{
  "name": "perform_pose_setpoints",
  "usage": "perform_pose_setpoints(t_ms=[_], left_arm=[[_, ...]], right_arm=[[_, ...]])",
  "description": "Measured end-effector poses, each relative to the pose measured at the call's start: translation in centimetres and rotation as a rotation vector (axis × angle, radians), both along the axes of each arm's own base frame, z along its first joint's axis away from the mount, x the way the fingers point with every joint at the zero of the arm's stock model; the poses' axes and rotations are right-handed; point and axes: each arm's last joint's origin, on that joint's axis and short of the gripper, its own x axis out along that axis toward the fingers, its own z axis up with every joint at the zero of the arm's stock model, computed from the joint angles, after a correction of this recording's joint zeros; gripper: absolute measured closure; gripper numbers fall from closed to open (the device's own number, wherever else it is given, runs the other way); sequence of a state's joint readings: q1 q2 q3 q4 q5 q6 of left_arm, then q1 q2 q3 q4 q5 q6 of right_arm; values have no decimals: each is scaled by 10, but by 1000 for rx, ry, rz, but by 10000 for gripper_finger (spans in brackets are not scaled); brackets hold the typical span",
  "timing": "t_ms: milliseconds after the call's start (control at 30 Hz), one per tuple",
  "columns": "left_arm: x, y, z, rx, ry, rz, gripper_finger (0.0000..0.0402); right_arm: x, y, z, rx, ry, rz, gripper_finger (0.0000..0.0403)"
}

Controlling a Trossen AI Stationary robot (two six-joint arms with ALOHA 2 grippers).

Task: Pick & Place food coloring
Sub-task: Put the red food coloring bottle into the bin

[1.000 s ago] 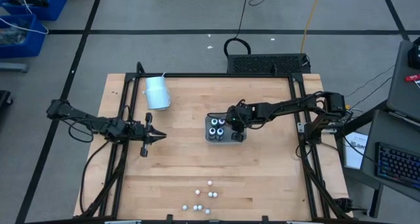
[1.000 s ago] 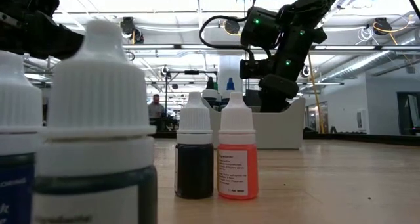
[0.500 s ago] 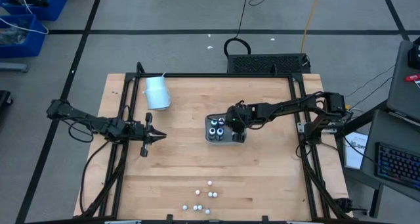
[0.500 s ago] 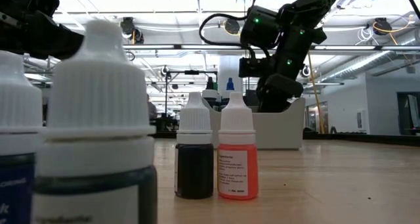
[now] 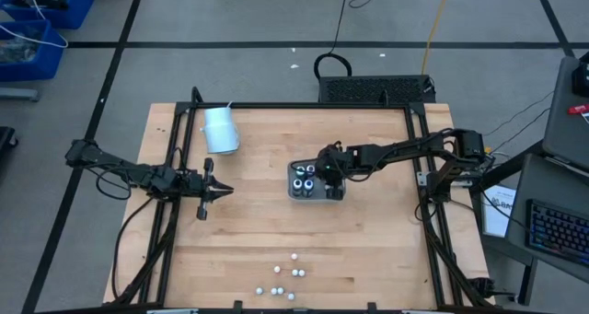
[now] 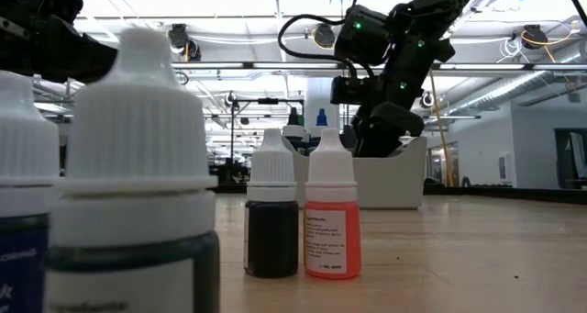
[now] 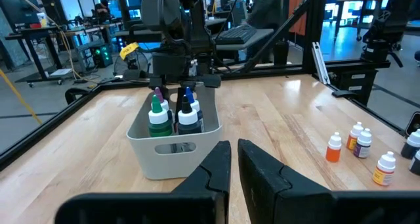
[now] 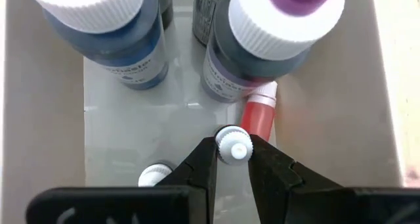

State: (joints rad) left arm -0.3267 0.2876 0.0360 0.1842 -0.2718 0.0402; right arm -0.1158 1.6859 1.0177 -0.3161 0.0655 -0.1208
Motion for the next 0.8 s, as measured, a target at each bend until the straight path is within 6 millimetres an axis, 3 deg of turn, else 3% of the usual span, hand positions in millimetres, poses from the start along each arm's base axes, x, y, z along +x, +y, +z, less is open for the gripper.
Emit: perform_pose_setpoints(t_ms=[367, 800], left_arm=[[0, 0, 0, 6, -1, 0, 366], [0, 0, 0, 26, -2, -1, 366]], right_arm=[[4, 2, 6, 81, -29, -3, 344], [11, 10, 23, -23, 23, 207, 344]])
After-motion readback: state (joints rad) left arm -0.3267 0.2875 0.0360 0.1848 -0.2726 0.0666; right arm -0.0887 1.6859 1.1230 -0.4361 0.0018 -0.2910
